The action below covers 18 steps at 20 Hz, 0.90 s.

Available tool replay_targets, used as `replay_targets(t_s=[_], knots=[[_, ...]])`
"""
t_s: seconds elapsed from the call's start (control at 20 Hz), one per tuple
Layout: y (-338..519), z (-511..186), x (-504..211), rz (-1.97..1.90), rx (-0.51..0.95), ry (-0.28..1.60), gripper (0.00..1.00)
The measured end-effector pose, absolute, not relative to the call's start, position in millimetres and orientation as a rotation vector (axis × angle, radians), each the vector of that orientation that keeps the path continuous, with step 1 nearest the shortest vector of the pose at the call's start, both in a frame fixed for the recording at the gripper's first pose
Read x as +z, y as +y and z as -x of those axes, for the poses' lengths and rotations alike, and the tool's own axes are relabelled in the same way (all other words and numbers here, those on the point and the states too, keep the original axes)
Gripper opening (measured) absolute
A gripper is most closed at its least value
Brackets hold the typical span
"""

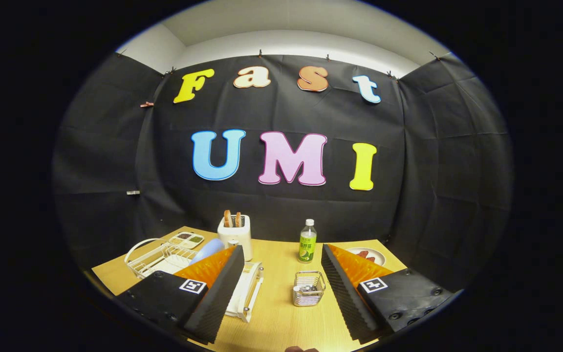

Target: Take the plate from the dish rack, then take the spoon from the basket and place it into the plate.

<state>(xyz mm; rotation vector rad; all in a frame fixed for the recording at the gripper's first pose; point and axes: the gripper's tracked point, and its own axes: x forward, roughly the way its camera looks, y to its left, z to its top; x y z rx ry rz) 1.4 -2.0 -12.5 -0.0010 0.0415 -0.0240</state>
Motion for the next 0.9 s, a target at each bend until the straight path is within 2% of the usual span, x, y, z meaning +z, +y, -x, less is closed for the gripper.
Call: replay_targets(t_s=[0.5,0.9], knots=[[11,-15,-12,0.026,-0.003,0.084,0.98],[96,-88,0,0.024,0.170,0.202,0.98]])
